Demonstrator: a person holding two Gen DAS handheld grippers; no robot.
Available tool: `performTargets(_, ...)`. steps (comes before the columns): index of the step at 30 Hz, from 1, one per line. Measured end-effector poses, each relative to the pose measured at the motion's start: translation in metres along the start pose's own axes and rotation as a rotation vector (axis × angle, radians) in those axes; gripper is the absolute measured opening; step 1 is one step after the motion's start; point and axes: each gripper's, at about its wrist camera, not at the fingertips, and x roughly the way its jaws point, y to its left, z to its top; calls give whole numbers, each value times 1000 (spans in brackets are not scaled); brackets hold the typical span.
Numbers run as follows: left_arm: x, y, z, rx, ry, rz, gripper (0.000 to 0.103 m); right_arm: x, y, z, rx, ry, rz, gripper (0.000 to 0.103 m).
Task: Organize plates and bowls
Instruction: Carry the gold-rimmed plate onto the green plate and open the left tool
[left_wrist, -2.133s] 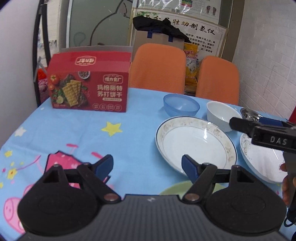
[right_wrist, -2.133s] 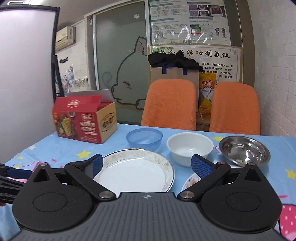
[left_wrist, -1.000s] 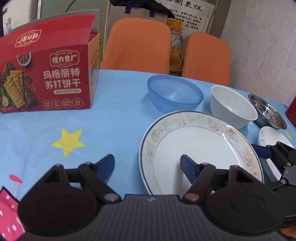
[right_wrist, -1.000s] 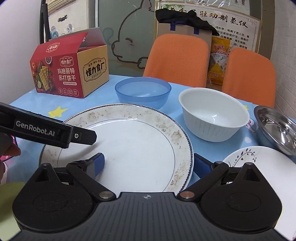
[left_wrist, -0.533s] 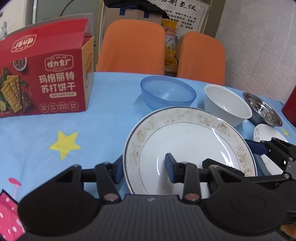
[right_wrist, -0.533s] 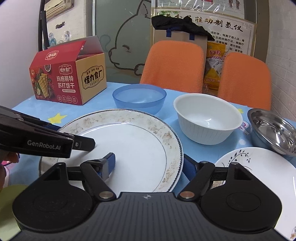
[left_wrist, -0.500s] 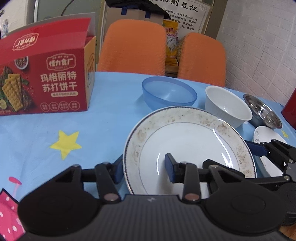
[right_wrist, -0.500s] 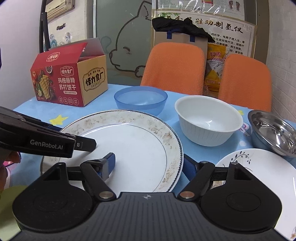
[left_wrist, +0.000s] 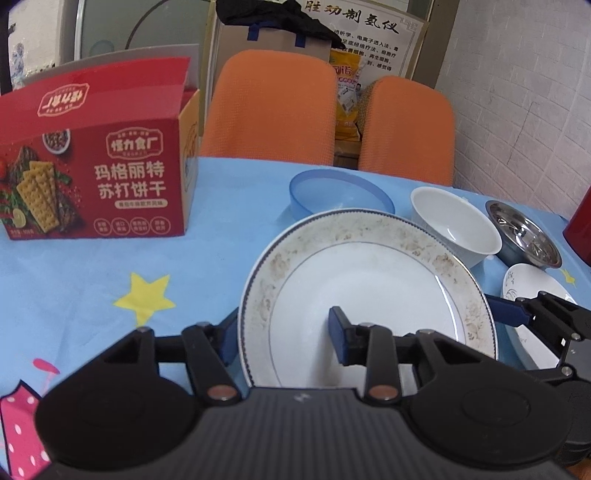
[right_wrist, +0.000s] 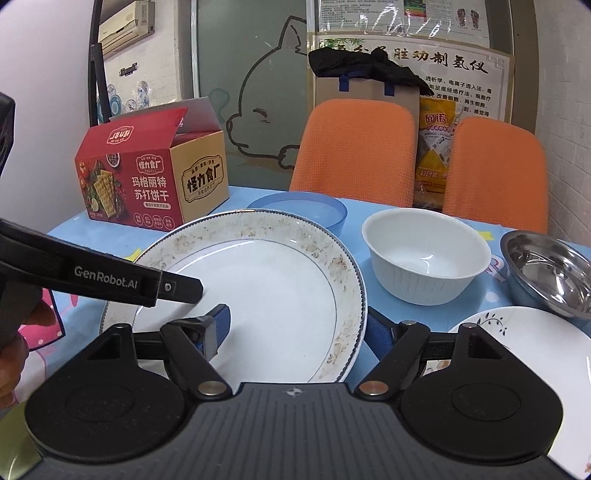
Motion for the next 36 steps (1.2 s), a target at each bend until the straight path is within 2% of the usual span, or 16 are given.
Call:
performTargets(7,11,5,-2,-20,52,4,37,10,-5,-2,36,62,43,103)
performTargets(9,12,5,-2,-17,53,-1,41,10,-6,-2,39,64,52,103)
performTargets(16,10,0,-8,21,40,12,43,12,-1,-6,-15,101,66,103)
performTargets(20,9,-2,-8,28,33,20,41,13,-5,-6,-2,110,92,103)
performTargets(24,-2,-4,-5,27,-9,24,38,8,-6,-5,20,92,87,103)
performTargets(27,-14,-3,0,5,-47,6,38,-5,-2,1,3,30,75,103)
performTargets(29,-20,-5,1,-8,-48,12,38,-13,-1,4,7,3,72,103)
performTargets(36,-64,-14,-14,0,-45,60,39,-39,13,5,12,-7,68,103)
